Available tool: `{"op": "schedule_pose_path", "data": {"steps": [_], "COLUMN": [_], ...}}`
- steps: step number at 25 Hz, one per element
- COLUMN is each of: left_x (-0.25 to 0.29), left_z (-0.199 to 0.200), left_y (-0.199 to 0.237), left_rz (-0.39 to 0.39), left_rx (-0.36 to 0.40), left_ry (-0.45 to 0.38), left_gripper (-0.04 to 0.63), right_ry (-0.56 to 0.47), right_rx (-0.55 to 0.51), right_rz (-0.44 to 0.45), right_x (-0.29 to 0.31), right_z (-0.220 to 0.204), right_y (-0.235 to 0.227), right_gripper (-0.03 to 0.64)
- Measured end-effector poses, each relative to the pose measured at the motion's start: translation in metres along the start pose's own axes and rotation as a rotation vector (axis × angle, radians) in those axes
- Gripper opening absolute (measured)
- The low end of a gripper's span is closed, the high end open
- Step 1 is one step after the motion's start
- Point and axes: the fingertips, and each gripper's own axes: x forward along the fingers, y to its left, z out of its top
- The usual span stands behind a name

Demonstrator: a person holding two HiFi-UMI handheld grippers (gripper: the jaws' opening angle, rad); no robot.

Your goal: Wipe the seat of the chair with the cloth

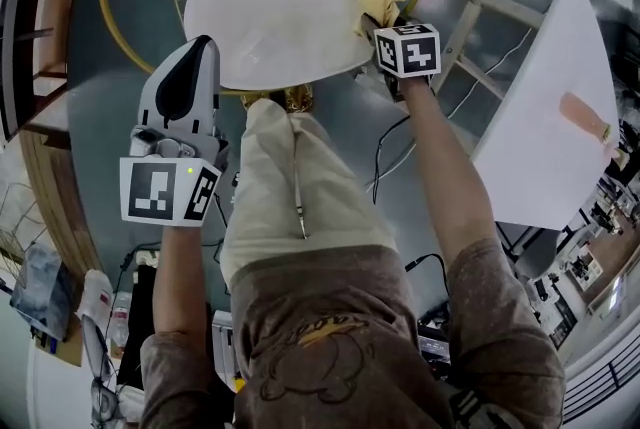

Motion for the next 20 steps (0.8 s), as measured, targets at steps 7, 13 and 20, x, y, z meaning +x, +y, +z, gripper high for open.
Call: {"op": "schedule_pose_path", "data": {"steps": [7, 13, 20], "left_x": [-0.007, -0.017, -0.037], "left_z": [0.009, 0.014, 0.011], "left_y": [-0.004, 0.0, 0.017], "left_rz": [0.012, 0.044, 0.099], "left_rx": [0.004, 0.002, -0.008], "left_ry": [-0.017, -0.028, -0.035], "left_gripper": [0.009, 0.009, 0.008], "right_ry": [-0.03, -0.072, -0.078], "right_rx": [0.009, -0.017, -0.068], "right_rz": [0.018, 0.118, 0.263], "right_x": [-0.012, -0.005, 0.021], "right_z": [0.004, 0.007, 0.008], "right_y": [0.011, 0.056, 0.14], "right_gripper": [0.112, 0.112, 0.112]}}
